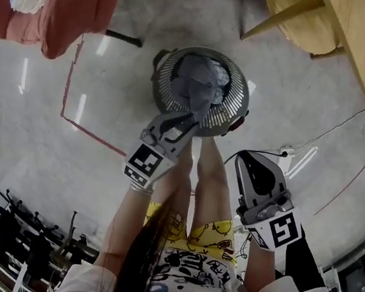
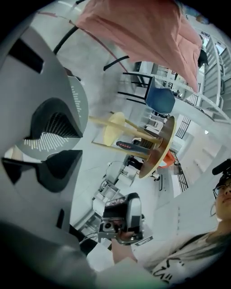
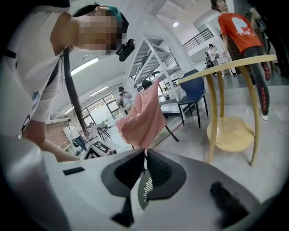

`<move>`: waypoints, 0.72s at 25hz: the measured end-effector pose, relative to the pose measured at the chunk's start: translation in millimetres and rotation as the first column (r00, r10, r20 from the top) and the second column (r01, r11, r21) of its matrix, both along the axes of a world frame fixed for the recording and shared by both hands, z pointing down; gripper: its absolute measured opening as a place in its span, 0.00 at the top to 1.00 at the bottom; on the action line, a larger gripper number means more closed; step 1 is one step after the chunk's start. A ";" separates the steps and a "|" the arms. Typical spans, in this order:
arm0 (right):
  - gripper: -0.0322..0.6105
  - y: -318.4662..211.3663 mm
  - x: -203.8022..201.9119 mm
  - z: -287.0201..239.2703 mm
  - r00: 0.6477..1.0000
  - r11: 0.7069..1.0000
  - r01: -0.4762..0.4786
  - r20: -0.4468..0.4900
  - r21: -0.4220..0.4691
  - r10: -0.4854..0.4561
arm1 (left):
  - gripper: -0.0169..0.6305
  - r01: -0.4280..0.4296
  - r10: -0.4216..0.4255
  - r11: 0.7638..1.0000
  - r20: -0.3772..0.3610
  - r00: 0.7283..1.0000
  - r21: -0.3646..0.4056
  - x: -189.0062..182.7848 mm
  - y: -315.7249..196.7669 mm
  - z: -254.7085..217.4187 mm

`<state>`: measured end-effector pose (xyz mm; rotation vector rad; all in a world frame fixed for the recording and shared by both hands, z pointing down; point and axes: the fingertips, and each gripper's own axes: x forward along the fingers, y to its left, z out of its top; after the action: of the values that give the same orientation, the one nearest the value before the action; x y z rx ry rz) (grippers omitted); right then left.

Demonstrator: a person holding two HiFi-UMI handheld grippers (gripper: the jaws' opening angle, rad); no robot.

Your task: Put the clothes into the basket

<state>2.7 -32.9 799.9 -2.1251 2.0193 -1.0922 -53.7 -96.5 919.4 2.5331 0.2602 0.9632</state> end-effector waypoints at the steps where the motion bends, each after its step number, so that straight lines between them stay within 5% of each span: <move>1: 0.89 0.3 -1.4 0.2 1.000 1.000 0.002 0.000 -0.001 -0.002 | 0.86 -0.005 0.005 1.000 -0.002 1.000 -0.001 0.1 1.4 -1.8; 18: 0.89 0.5 34.0 -132.1 0.987 0.997 -0.001 -0.160 0.082 0.014 | 0.94 -0.073 0.081 0.993 -0.084 0.993 0.092 23.2 -1.4 -152.7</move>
<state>36.7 -32.4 667.8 -2.2440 2.0795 -0.8460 -30.4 -97.9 766.6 2.6680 0.3513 0.9116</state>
